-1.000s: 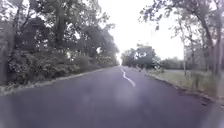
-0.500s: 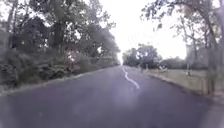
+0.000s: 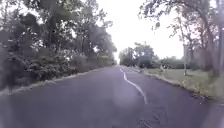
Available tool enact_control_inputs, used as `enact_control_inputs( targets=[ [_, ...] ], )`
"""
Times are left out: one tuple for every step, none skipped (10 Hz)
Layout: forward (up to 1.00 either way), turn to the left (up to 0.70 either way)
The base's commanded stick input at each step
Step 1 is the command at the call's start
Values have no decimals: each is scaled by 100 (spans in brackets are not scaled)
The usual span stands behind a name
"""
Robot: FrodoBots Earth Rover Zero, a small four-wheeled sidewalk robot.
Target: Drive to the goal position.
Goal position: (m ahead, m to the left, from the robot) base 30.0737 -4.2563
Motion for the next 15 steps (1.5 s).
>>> enact_control_inputs(
  targets=[
    [100, -11],
    [100, 0],
    [100, 0],
    [100, 0],
    [100, 0],
    [100, 0],
    [100, 0],
    [100, 0],
    [100, 0],
    [100, 0],
    [100, 0],
    [100, 0],
    [100, 0],
    [100, 0],
    [100, 0]
  ],
)
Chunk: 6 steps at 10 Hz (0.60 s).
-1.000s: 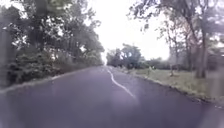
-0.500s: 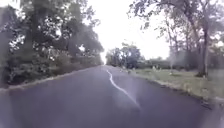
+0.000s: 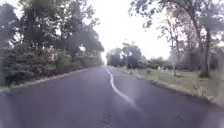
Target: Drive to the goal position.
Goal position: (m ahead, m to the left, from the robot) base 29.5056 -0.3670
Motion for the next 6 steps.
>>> enact_control_inputs(
  targets=[
    [100, 0],
    [100, 0],
    [100, 0],
    [100, 0],
    [100, 0],
    [100, 0]
  ],
)
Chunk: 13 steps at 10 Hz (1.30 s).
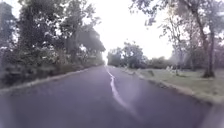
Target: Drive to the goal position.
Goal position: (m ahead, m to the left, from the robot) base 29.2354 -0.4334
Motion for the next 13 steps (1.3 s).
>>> enact_control_inputs(
  targets=[
    [100, 0],
    [100, 0],
    [100, 0],
    [100, 0],
    [100, 0],
    [100, 0],
    [100, 0],
    [100, 0],
    [100, 0],
    [100, 0],
    [100, 0],
    [100, 0],
    [100, 0]
  ],
)
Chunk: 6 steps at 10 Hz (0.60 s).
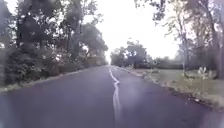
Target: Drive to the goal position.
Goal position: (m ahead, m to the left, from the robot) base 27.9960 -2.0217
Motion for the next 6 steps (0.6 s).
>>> enact_control_inputs(
  targets=[
    [100, 0],
    [100, 0],
    [100, 0],
    [100, 0],
    [100, 0],
    [100, 0]
  ],
)
